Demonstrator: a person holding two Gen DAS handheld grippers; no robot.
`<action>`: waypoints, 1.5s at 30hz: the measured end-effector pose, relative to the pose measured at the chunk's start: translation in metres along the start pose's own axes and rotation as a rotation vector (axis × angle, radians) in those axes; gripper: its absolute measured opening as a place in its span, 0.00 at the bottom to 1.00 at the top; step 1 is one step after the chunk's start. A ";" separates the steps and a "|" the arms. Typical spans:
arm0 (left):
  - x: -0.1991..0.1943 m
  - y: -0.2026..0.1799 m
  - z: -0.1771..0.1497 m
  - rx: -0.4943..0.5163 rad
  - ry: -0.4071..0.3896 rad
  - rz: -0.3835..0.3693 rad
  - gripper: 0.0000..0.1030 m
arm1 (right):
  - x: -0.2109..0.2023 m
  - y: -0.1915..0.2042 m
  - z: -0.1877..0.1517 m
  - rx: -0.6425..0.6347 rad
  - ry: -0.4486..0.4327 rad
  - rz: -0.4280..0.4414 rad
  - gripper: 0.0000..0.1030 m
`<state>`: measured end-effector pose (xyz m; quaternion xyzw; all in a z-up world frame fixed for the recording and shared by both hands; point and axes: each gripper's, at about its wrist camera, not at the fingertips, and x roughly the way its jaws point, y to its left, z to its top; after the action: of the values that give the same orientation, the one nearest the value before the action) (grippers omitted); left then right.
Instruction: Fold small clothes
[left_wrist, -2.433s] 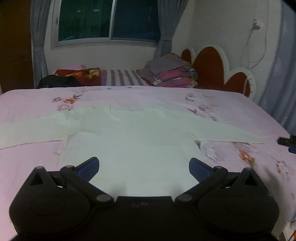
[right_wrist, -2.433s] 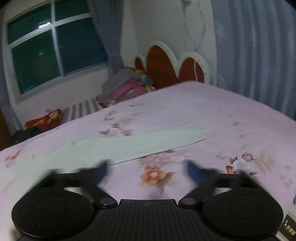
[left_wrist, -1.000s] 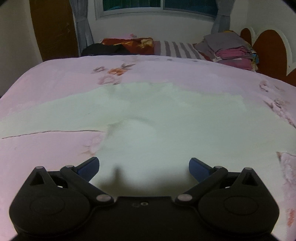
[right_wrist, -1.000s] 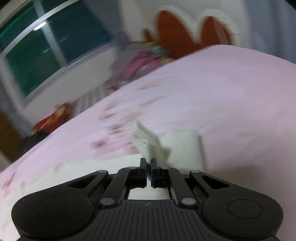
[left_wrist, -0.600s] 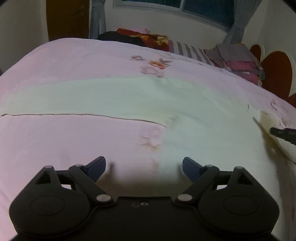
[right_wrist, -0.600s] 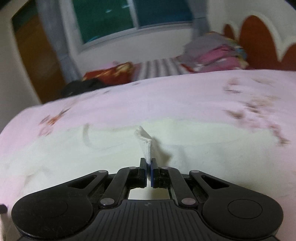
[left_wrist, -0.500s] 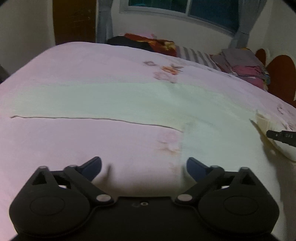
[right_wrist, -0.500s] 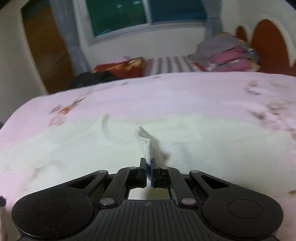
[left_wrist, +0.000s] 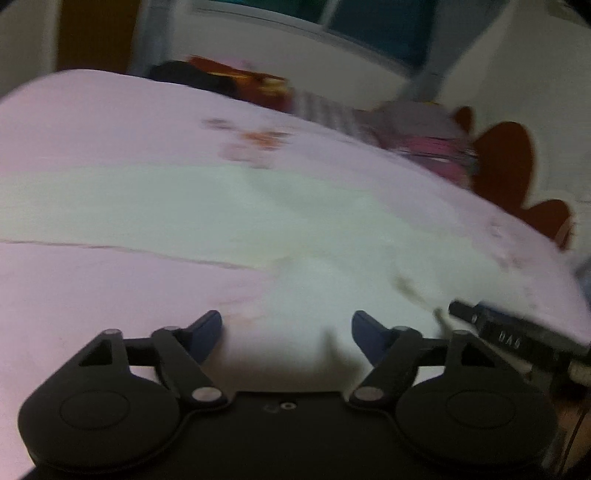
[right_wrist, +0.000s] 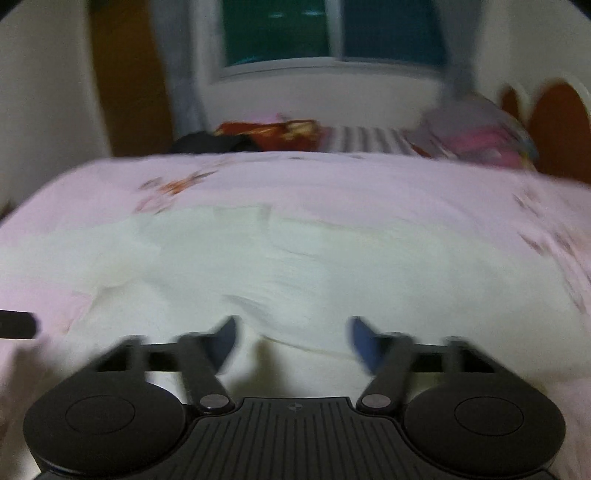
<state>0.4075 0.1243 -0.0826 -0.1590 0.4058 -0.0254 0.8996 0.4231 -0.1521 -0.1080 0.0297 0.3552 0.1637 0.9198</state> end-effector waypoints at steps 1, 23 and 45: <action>0.010 -0.015 0.003 0.013 0.008 -0.048 0.61 | -0.008 -0.014 -0.001 0.047 0.005 -0.019 0.37; 0.088 -0.060 0.039 -0.103 -0.001 -0.153 0.03 | -0.059 -0.161 -0.033 0.429 0.057 -0.114 0.33; 0.074 0.010 0.031 -0.117 -0.004 -0.057 0.10 | -0.051 -0.145 -0.025 0.270 0.066 -0.144 0.33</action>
<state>0.4789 0.1289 -0.1197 -0.2227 0.4003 -0.0271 0.8885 0.4121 -0.3067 -0.1188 0.1220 0.4051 0.0489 0.9048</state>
